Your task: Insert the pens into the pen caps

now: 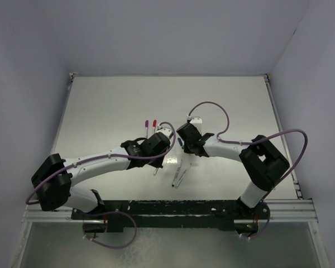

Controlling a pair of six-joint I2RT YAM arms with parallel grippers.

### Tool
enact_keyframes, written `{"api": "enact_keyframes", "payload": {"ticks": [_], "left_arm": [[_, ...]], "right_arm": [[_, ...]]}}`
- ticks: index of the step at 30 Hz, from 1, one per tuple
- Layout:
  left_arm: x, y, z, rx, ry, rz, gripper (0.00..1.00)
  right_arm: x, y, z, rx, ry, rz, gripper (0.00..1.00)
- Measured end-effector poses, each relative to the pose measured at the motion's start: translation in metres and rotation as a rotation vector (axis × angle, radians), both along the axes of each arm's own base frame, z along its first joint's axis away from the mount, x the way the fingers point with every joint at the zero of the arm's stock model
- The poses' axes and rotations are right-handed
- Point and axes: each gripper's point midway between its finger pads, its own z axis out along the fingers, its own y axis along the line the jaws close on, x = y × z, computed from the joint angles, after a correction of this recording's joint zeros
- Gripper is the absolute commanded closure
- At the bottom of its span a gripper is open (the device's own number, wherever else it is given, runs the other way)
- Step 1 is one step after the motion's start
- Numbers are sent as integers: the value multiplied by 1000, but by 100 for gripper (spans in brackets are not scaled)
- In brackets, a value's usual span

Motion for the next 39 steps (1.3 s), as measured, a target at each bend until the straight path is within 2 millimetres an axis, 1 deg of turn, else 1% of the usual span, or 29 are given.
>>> {"api": "enact_keyframes", "payload": {"ticks": [6, 9, 11, 15, 16, 18, 21, 22, 24, 26, 29, 32, 36, 39], "left_arm": [[1, -2, 1, -7, -4, 0, 100], [1, -1, 1, -6, -3, 0, 100], [1, -2, 2, -9, -5, 0, 100], [3, -4, 8, -34, -23, -2, 100], [3, -5, 9, -45, -32, -4, 100], [3, -5, 11, -63, -44, -9, 100], [2, -8, 12, -105, -62, -21, 100], [2, -10, 13, -122, -70, -27, 100], [2, -14, 14, -160, -88, -46, 100], [1, -19, 16, -207, -104, -61, 100], [-1, -29, 22, -297, -132, -95, 100], [-4, -43, 32, -394, -163, -142, 100], [-6, -63, 50, -529, -211, -211, 100], [-8, -73, 66, -608, -245, -252, 100]], "right_arm": [[2, 1, 2, 2, -11, -6, 100], [-1, -1, 5, -8, -7, -5, 100], [-5, -5, 7, -22, 2, -2, 100], [-19, -24, 16, -89, 33, 6, 100], [-20, -27, 22, -98, 25, 8, 100], [-18, -31, 39, -90, -14, 12, 100], [-11, -30, 79, -25, -130, 16, 100], [-7, -29, 97, 15, -189, 17, 100], [-4, -27, 121, 78, -273, 27, 100], [-4, -26, 140, 143, -353, 40, 100], [-10, -26, 156, 231, -442, 69, 100], [-17, -23, 167, 322, -516, 103, 100], [-23, -16, 182, 451, -620, 144, 100], [-26, -11, 194, 537, -692, 166, 100]]}}
